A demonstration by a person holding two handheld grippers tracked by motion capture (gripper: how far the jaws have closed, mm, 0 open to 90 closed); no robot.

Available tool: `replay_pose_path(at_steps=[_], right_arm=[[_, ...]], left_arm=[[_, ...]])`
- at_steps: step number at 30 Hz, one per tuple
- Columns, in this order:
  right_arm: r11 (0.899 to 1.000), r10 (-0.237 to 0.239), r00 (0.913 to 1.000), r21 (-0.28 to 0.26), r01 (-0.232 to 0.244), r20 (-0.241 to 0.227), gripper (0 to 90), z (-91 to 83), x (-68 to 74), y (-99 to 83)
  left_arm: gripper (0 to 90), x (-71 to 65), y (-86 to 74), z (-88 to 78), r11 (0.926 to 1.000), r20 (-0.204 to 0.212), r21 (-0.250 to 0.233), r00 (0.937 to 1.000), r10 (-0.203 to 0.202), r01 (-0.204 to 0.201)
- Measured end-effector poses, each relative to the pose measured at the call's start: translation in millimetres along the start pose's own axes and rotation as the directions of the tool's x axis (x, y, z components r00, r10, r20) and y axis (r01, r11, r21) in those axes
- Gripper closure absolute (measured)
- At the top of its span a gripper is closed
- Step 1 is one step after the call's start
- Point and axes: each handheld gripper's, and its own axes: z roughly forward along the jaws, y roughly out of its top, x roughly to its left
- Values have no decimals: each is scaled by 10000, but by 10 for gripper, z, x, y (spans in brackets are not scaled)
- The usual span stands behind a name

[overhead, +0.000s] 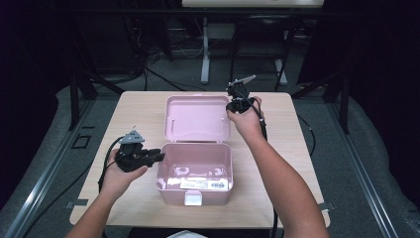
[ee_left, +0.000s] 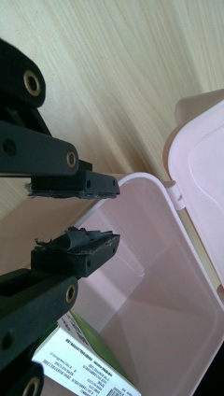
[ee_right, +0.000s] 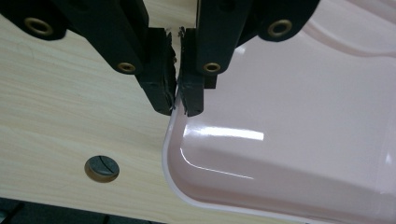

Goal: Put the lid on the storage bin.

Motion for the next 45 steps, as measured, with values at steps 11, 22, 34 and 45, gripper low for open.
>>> replay_pose_path(at_steps=[11, 22, 34, 45], right_arm=[[9975, -398, 9990, -598, 384, -221, 861, -342, 56, -20], [9890, -937, 9952, -1180, 897, -294, 862, -574, 105, -127], [9760, -1461, 9887, -1680, 1382, -351, 861, -796, 159, -272], [9630, -1702, 9839, -2207, 1546, -535, 864, -951, 183, -450]], left_arm=[[707, 1, -1, -1, 10000, -10, 2, 10000, 16, -16], [707, 2, -2, -3, 10000, 10, 17, 10000, -32, 32], [708, -1, -3, -3, 10000, -6, 16, 10000, -64, 64], [709, 2, -7, -3, 9999, 6, -19, 9999, -103, 103]])
